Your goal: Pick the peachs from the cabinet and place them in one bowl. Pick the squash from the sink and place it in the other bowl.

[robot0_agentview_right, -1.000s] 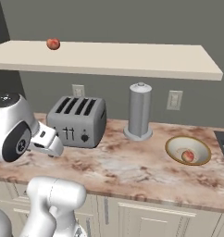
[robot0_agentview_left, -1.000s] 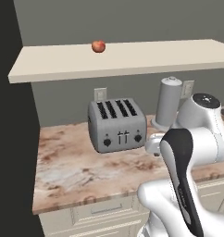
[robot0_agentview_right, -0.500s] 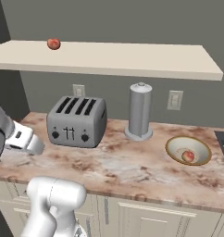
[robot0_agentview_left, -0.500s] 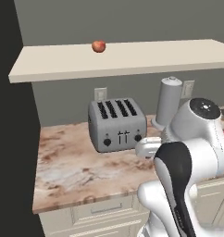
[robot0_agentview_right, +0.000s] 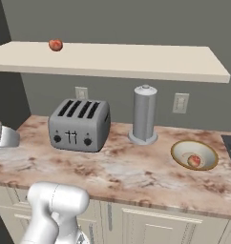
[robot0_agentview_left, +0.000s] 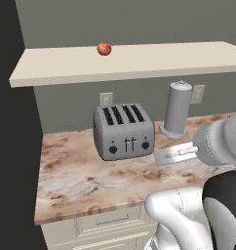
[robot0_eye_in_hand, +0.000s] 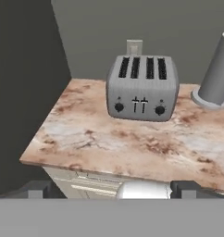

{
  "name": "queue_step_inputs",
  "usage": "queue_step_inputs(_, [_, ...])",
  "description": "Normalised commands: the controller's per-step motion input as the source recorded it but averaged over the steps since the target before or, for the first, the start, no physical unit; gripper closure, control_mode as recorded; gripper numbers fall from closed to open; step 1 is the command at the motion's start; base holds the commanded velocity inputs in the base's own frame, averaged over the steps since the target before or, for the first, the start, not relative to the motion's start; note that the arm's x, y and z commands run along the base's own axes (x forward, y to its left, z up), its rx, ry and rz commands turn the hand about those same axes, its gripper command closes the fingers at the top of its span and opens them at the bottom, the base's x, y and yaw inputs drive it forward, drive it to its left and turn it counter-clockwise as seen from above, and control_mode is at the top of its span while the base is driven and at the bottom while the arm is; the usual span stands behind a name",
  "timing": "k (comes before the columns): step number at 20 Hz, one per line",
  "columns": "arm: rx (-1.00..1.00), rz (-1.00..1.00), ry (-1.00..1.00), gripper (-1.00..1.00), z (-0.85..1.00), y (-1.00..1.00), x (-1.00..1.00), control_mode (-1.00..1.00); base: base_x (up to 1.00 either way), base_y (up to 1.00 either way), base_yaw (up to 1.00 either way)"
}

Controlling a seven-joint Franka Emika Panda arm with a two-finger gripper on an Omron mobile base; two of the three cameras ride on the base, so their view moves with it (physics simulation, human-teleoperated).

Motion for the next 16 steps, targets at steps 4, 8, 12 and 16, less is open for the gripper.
queue_step_inputs(4, [0.02,0.25,0.0,-1.0,0.84,0.0,-0.18,-1.0,0.0,0.0,0.0])
queue_step_inputs(8, [0.0,0.1,-0.01,-1.0,0.63,0.0,0.04,-1.0,0.0,0.0,0.0])
queue_step_inputs(12, [0.0,-0.04,-0.01,-1.0,0.43,0.0,0.41,-1.0,0.0,0.0,0.0])
queue_step_inputs(16, [0.0,-0.26,0.0,-1.0,0.25,0.01,0.65,-1.0,0.0,0.0,0.0])
